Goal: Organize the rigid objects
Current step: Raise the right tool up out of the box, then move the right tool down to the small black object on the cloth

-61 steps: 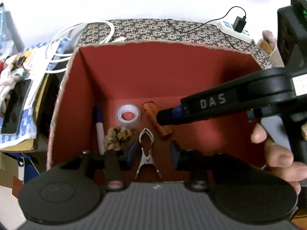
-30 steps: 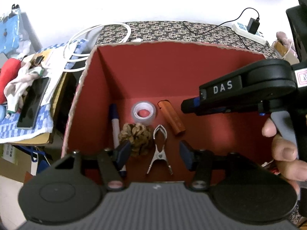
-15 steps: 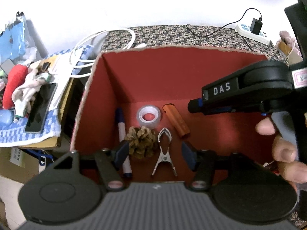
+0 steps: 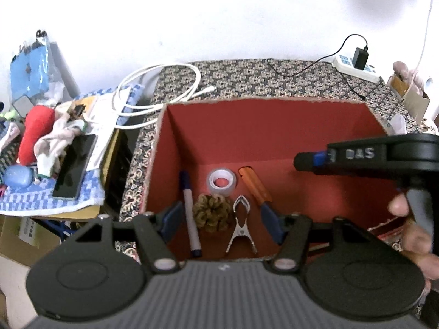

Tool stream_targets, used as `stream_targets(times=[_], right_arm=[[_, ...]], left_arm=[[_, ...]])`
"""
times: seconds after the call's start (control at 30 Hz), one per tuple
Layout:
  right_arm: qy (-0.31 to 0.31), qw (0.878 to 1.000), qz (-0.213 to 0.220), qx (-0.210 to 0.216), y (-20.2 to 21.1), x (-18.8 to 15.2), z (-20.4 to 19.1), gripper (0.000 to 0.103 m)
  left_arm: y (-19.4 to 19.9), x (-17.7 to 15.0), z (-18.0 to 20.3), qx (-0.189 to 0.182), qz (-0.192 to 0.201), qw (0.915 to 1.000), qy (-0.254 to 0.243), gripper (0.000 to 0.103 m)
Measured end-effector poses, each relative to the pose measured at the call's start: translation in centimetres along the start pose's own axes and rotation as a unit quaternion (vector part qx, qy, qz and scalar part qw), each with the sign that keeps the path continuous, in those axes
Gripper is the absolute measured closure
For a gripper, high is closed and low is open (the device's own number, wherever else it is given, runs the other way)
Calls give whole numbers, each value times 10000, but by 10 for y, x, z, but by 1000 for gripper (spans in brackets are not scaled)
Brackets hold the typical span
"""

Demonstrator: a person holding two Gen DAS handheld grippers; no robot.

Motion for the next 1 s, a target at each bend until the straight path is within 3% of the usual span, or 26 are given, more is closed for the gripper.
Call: stream_targets(times=[0.3, 0.6, 0.83, 1.0], right_arm=[[-201, 9979, 482, 389, 47, -10, -12, 97], [-43, 9959, 539, 731, 78, -19, -21, 96], [73, 9930, 595, 1014, 118, -26, -11, 96], [-35, 9926, 600, 1057, 153, -37, 16, 96]], left_arm=[[25, 0, -2, -16, 185, 9998, -56, 38], [51, -9, 7, 68, 257, 9996, 63, 38], [74, -29, 34, -50, 196, 9998, 40, 37], [87, -49, 71, -373, 217, 9989, -164, 37]])
Point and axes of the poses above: each gripper's, at about its wrist camera, not at the fingertips, and y roughly against the way its jaws point, z to its right, x to its top, the point moved 9 cm from there along -y, roughly the way its jaws point, and after that the axes turned 10 degrees about x, right-handed, at the moved point
